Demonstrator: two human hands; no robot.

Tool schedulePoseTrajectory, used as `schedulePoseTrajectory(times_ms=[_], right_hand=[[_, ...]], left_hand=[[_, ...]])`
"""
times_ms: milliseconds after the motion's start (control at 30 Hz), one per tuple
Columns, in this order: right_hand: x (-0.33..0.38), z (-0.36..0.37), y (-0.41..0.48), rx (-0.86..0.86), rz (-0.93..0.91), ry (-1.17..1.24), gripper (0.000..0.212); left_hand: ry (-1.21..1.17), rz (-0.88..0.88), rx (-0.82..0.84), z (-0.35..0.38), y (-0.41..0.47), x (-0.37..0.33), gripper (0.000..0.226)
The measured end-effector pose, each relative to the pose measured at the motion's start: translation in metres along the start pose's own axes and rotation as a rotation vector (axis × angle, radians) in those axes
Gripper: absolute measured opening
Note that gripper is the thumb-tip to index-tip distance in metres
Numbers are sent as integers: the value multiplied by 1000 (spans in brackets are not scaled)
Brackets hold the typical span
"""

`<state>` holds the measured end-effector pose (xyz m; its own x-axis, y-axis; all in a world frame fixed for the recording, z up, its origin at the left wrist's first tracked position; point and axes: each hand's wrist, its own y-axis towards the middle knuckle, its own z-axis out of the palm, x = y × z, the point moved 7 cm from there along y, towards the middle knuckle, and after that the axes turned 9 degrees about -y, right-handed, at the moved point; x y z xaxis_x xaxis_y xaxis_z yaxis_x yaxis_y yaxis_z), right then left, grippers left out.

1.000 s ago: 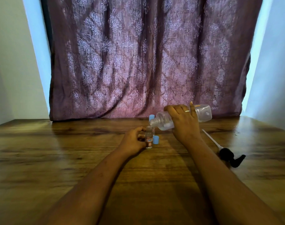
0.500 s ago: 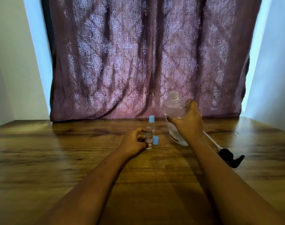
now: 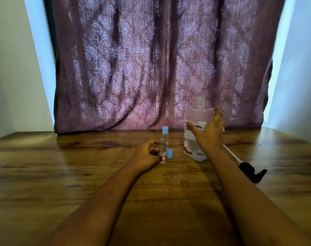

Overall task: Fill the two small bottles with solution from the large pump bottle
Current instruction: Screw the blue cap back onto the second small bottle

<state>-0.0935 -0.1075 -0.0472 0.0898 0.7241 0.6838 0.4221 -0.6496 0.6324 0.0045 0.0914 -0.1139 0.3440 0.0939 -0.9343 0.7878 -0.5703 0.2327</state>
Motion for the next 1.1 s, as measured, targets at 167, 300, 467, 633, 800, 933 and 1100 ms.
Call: schedulePoseTrajectory(times_ms=[167,300,467,633,800,933,1100], right_hand=[[58,-18,-22,-275,-496,-205,52],[71,26,-36,71,-606,-331,14],[49,67,-42,448,-463,-572,22],[25,93,-60,726,-395,-633,43],[21,99,-59,739,-367,-493,25],[31,83,-42,588,-305,-322,23],[42,55,-26,371,-267,-6,25]], left_hand=[[-26,6,9,0,-3,-4,48],[-32,36,-25,-3,-2,-4,43],[-14,21,-24,-3,1,-2,39],[-57,-19,-23,-2,5,5,38],[-89,-13,-21,-1,7,7,36],[-110,-5,-16,-1,9,9,34],[-144,-10,-13,0,10,11,33]])
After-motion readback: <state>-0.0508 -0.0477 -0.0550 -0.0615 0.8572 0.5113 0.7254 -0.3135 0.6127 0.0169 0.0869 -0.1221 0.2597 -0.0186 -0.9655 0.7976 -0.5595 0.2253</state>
